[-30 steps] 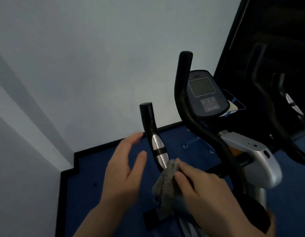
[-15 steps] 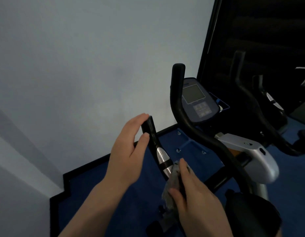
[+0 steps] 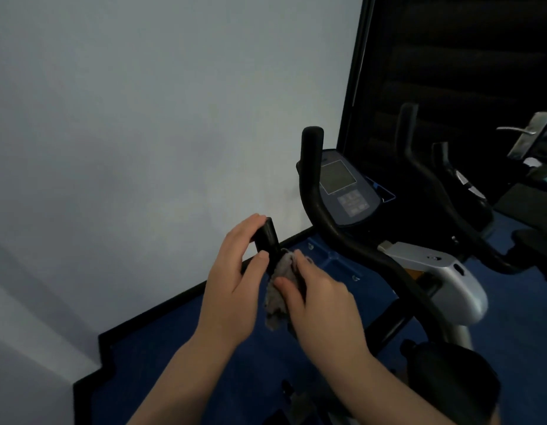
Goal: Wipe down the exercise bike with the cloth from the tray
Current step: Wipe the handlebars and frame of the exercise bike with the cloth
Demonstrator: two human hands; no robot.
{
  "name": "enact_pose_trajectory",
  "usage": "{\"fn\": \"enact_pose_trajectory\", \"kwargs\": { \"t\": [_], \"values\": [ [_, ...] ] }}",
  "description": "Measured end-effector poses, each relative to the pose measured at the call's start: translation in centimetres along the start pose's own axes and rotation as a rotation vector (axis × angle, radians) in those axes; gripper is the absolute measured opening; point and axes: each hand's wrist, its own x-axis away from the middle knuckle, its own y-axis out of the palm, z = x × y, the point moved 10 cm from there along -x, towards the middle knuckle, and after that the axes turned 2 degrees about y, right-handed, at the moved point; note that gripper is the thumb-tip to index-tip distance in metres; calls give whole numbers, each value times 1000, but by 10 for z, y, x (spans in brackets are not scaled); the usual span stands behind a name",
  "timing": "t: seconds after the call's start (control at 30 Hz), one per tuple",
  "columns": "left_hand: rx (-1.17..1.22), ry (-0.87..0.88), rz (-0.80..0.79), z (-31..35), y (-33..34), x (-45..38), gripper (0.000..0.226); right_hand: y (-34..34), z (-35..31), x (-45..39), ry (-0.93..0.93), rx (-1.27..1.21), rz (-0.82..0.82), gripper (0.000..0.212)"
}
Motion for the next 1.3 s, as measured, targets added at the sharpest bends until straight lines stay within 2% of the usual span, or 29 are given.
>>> {"fn": "enact_pose_trajectory", "kwargs": {
  "t": [0.1,0.27,0.43,0.53,0.6,0.73,0.83,0.9,1.0,1.07,1.17,1.3],
  "values": [
    [48,-32,-19,-2,2,3,44,1,-11,-20,-4,-98,37,39],
    [161,-94,-11,-3,-6,1,40,-4,-26,-42,-49,-421,102,50],
    [135,-80,118,2,-14,5,37,-26,-65,-42,-420,-149,203,31],
    [122,-101,149,-1,-14,10,41,-33,-61,-37,-441,-118,237,31],
    [124,-101,130,-1,-13,10,40,-33,-43,-32,-358,-179,241,36],
    [114,-115,100,-5,-11,5,38,-19,-6,-43,-101,-264,110,23],
    [49,-90,67,-2,-7,-3,36,-5,-9,-57,-60,-392,-76,39],
    [12,-62,41,2,0,-6,37,1,-10,-55,-52,-450,-130,47],
    [-100,10,4,8,13,-6,46,0,-8,-39,-118,-297,-103,29],
    [-161,48,1,8,18,-3,49,1,1,-26,-132,-184,-112,33],
    [-225,83,24,7,22,0,52,-1,19,-8,-134,-93,-154,52],
    [-332,120,73,13,40,11,60,-5,34,7,-176,8,-311,44]
  ]
}}
